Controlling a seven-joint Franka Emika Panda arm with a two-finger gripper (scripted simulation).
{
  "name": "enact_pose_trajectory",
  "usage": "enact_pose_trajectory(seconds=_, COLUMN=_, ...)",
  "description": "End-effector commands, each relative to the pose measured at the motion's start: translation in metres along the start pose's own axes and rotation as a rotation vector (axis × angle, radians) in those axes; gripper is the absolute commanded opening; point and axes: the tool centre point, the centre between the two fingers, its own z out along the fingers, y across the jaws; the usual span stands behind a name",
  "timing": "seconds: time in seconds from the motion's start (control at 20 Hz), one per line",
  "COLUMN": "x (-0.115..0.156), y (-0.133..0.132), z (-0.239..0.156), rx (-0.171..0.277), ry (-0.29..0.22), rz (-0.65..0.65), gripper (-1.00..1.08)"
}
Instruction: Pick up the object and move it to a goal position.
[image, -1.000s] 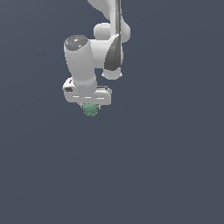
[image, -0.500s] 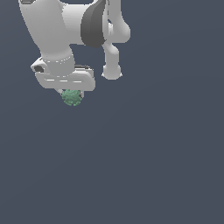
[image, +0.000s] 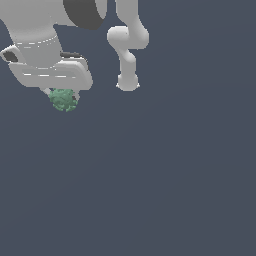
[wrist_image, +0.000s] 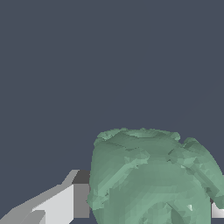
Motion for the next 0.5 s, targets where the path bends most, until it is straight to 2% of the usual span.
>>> enact_pose_trajectory(seconds=0.0, x=0.003, y=0.005, z=-0.009, rx=0.000, ry=-0.001, rz=-0.001, gripper=-1.00)
enact_pose_trajectory(seconds=0.45, x=0.008, y=0.012, z=-0.020, rx=0.000, ry=-0.001, rz=-0.001, gripper=-1.00)
